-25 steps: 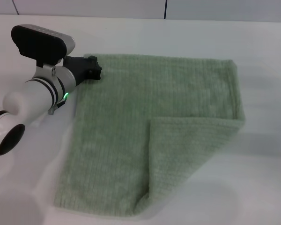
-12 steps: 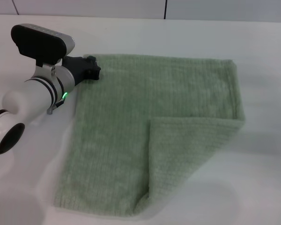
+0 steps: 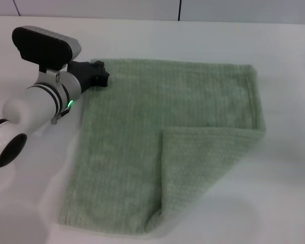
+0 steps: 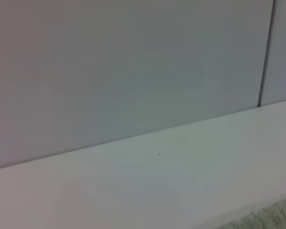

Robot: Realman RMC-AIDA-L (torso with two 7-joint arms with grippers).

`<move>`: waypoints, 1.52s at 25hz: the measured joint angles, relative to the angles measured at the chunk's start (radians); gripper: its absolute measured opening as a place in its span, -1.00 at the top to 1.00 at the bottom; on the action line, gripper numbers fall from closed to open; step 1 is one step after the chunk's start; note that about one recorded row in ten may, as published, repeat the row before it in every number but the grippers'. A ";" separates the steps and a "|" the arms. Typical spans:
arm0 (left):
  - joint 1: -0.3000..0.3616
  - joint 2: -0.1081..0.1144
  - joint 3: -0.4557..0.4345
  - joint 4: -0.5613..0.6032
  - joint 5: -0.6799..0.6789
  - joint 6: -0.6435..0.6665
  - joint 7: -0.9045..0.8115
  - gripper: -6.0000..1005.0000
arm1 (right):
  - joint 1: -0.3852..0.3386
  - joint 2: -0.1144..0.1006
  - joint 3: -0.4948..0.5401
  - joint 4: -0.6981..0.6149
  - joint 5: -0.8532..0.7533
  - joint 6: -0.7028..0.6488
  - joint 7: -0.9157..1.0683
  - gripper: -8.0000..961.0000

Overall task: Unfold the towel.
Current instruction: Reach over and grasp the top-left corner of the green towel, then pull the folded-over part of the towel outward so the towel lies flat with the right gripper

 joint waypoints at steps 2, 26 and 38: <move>0.000 0.000 0.000 0.000 0.000 0.000 0.000 0.97 | -0.027 0.000 0.003 -0.082 -0.094 0.055 0.075 -0.62; 0.004 0.002 0.000 -0.006 0.005 0.000 0.000 0.97 | 0.156 -0.085 0.089 -0.548 -1.455 0.162 1.350 -0.62; 0.000 0.003 0.000 -0.008 0.005 0.000 0.000 0.96 | 0.451 -0.097 0.083 -0.454 -1.943 0.026 1.700 -0.62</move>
